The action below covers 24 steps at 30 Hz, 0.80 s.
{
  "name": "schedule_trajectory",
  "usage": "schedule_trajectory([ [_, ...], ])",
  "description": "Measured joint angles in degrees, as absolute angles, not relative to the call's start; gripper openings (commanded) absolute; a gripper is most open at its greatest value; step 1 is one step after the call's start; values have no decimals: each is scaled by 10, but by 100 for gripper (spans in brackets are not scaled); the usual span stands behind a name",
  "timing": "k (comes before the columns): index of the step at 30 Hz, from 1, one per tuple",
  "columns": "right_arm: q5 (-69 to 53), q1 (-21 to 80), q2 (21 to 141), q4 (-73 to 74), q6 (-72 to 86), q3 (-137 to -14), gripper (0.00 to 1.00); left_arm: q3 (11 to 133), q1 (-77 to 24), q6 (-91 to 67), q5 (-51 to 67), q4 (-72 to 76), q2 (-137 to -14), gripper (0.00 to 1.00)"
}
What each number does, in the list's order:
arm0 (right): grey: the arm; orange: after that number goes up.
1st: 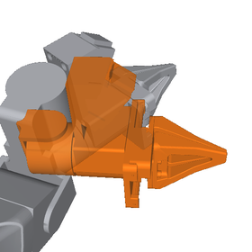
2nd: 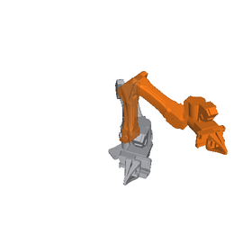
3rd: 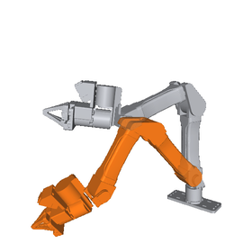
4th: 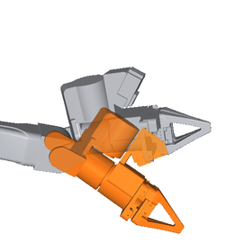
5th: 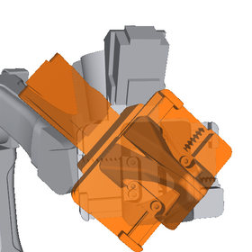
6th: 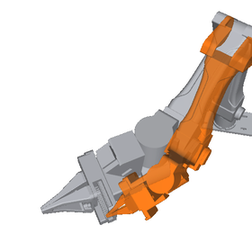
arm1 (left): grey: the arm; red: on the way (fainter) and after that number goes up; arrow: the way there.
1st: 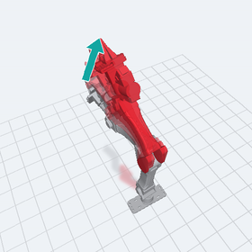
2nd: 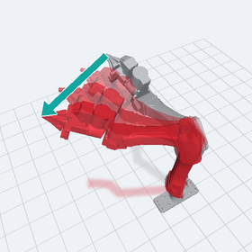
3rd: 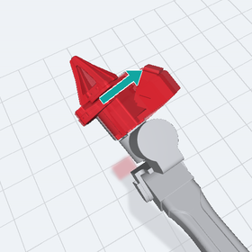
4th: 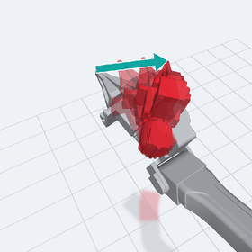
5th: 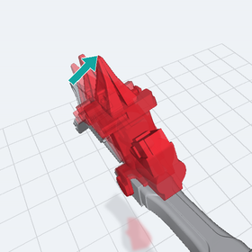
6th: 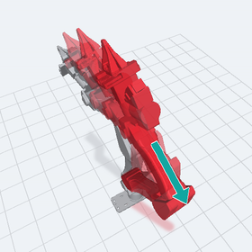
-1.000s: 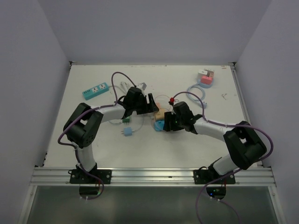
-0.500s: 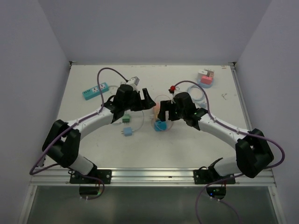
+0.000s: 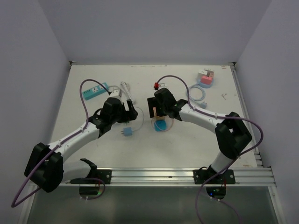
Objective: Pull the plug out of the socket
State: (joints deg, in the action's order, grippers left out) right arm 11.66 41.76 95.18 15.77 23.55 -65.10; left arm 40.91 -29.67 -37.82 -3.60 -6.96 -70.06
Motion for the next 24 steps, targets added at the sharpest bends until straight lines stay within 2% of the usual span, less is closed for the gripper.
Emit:
schedule_trajectory([
  [16,155,420,1028,186,246,-676,61,376,-296,-363,-60,-86,-677,91],
  [20,155,420,1028,184,241,-675,48,376,-296,-362,-56,-86,-677,90],
  [21,154,420,1028,183,239,-674,39,376,-296,-362,-55,-85,-677,90],
  [23,153,420,1027,178,230,-672,29,376,-296,-362,-49,-83,-677,90],
  [24,151,420,1025,175,226,-670,19,376,-296,-362,-46,-81,-677,90],
])
